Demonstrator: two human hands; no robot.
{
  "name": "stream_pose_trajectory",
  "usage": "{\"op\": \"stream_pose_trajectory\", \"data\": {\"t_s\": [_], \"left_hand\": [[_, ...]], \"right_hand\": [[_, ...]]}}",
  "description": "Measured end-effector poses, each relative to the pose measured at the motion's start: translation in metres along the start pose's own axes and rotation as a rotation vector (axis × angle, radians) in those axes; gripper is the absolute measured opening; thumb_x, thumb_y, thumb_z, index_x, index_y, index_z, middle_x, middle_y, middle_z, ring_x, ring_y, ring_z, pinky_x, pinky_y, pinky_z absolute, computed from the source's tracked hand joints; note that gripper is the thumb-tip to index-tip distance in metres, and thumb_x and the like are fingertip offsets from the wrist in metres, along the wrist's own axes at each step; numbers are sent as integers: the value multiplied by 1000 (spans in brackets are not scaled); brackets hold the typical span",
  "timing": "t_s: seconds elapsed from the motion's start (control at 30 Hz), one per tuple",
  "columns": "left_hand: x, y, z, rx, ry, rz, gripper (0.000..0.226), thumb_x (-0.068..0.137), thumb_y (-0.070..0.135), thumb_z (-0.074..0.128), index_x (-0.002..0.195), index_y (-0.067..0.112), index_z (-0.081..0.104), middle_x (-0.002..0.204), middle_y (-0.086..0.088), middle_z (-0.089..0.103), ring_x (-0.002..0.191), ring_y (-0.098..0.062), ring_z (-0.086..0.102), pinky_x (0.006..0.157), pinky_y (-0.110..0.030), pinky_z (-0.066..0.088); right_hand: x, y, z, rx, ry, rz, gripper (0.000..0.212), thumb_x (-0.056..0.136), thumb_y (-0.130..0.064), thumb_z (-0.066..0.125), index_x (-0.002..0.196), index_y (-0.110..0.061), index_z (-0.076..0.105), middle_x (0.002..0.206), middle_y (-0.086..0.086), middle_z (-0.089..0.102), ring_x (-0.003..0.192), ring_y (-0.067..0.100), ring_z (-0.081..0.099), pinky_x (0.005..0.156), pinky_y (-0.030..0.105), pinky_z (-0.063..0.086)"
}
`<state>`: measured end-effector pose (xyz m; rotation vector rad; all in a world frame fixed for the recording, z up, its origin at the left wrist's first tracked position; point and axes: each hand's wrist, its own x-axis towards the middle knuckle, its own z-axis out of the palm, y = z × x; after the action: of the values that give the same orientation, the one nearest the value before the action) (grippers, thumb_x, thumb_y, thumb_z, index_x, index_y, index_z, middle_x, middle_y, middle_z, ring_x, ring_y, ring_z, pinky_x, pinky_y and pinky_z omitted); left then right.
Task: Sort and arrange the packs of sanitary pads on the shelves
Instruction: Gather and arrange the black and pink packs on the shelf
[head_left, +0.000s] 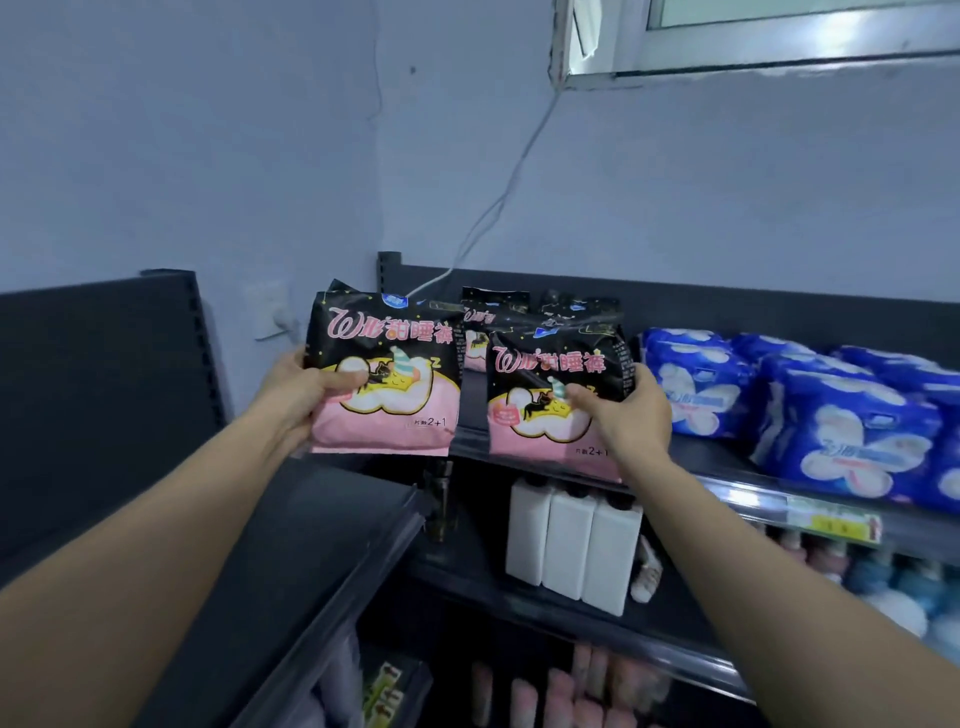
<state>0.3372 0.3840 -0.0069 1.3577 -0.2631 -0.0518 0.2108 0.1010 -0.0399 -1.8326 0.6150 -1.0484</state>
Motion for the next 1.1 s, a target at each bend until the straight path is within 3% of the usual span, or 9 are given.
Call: {"op": "stream_pose_trajectory", "data": {"t_s": [0.17,0.33,0.47,0.53,0.6,0.73,0.83,1.03,1.1], "left_hand": [[52,-22,43,-25,-24,12,37,70,-20,67,91,10,60,72,-3,73,59,-13,70,67,-30,59],[97,-41,89,-42,-13,9,33,73,-19,67,87,10,58,68,-2,72,56,-11,69,58,-25,60],[128,-55,117,-54,1,13,35,74,-18,67,88,13,56,84,-6,68,64,-15,69,63,-27,60],[144,-65,126,-50,-2,11,36,75,-18,66,92,12,57,89,-6,67,75,-19,67,68,-30,60],[162,-75,133,-41,-19,2,39,74,-17,67,98,11,58,93,-8,68,80,-21,66,77,-35,56],[201,-96,142,-35,-13,-32,38,73,-15,68,95,15,58,99,-11,68,83,-23,66,83,-40,54],[229,-108,146,-2,-46,-48,42,73,-15,69,107,8,59,104,-14,68,88,-25,66,90,-42,52],[278,-121,154,93,-128,-32,39,75,-19,65,92,15,60,93,-6,67,83,-19,63,71,-28,48],[294,-126,157,94,-145,-59,37,75,-20,64,91,14,60,92,-6,66,82,-19,63,71,-28,48]], "right_hand": [[53,25,1,-7,43,12,52,66,-38,86,106,-17,60,103,-1,70,96,22,64,84,38,51],[105,46,6,-22,27,2,49,68,-34,86,106,-17,59,103,-2,69,94,20,63,83,34,49],[142,63,16,-45,-1,8,48,67,-34,86,104,-18,59,102,-2,69,95,21,63,85,36,50],[156,72,22,-45,-4,28,49,67,-35,87,104,-18,59,102,-1,70,97,22,64,87,40,51],[166,79,28,-55,-18,39,48,69,-34,86,105,-18,58,104,-2,69,97,21,63,84,35,49],[182,89,45,-83,-42,46,43,73,-36,83,102,-19,56,99,-6,64,89,16,56,73,27,37],[195,95,58,-89,-46,56,41,75,-35,81,102,-18,55,93,-9,60,87,14,55,72,26,38],[221,105,81,-95,-21,86,41,77,-33,80,106,-18,54,94,-9,57,88,12,53,75,25,39],[228,108,88,-88,-12,95,41,77,-32,80,105,-18,54,95,-8,59,88,13,54,76,26,40]]}}
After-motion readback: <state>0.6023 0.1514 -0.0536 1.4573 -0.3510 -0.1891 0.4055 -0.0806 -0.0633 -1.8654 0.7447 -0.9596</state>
